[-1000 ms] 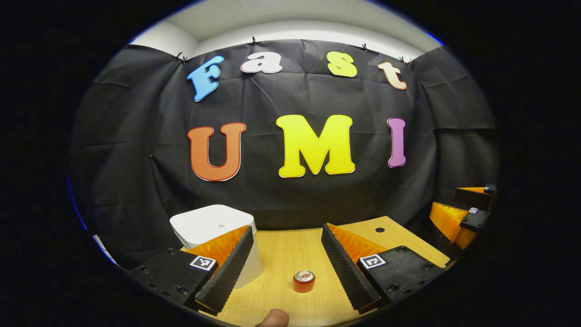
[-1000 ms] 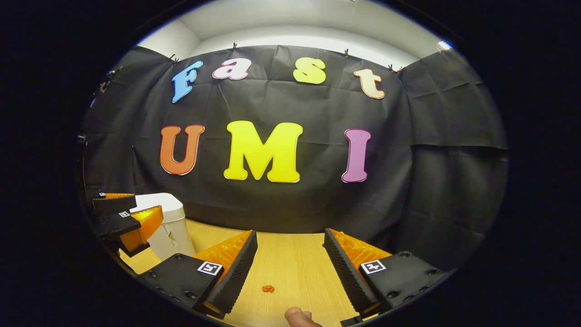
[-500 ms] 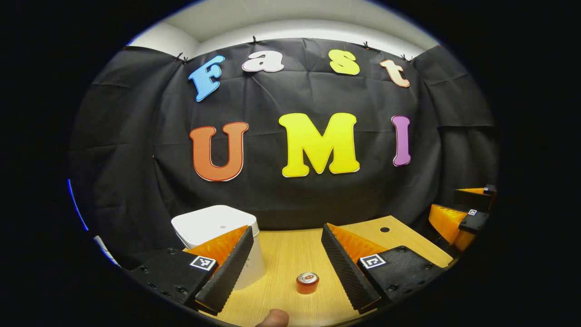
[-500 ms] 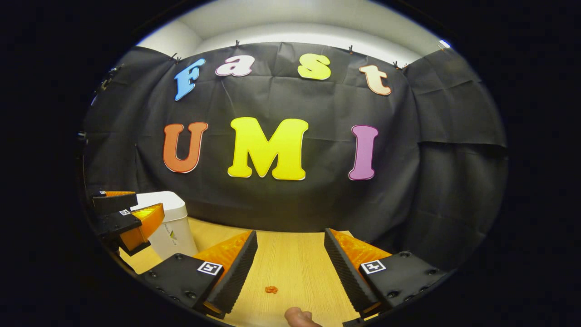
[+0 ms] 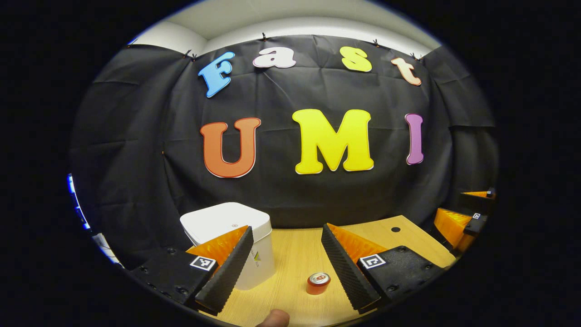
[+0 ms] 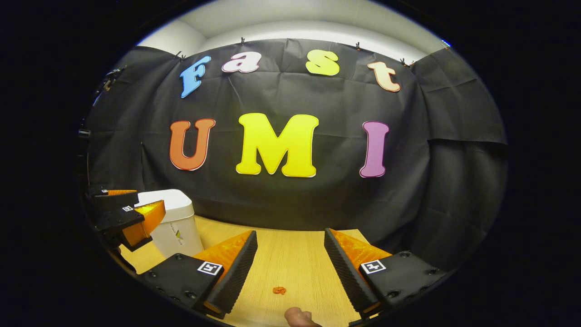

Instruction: Press the lid of the desktop garbage bin to open it, pick up the crumpled paper on the desktop and throw it into the bin, then pick up the pop can on the desktop and drop it into the bin, and finally close the garbage bin lid.

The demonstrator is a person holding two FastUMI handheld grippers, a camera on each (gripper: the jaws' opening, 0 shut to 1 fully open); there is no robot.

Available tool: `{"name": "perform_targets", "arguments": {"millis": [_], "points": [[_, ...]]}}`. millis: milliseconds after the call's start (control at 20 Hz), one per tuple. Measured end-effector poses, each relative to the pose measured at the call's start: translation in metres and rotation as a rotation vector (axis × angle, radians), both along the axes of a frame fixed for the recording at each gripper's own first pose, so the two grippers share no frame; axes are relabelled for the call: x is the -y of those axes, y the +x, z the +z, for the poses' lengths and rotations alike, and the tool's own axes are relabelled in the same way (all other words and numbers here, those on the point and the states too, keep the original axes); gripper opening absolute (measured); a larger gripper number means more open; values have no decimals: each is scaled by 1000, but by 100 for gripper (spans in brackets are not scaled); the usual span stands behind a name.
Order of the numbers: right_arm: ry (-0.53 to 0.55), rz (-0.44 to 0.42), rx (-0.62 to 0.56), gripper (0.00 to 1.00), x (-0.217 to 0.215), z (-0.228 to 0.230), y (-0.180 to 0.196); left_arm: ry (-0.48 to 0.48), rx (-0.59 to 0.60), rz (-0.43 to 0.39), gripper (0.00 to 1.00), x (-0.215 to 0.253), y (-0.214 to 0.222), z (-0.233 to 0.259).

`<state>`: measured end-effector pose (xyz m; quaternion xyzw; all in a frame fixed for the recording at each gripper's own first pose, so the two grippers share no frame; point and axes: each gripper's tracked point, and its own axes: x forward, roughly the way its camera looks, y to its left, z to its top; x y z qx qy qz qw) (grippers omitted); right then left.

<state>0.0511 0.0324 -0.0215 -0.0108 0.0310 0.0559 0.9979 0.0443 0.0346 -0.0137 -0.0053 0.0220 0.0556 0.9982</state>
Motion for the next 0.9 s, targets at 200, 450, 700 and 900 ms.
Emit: {"name": "perform_targets", "arguments": {"millis": [200, 450, 700, 900], "points": [[-8, -1, -18, 94, -3, -3, 6, 12, 3, 91, 99, -34, 18, 2], [-30, 5, -37, 94, -7, -8, 12, 26, 29, 167, 98, -67, 41, 10], [-49, 17, -59, 94, -15, -15, 16, 54, 12, 191, 95, -85, 69, 7], [-62, 19, -89, 94, -16, -23, 21, 49, -2, 209, 78, -92, 91, 3]]}}
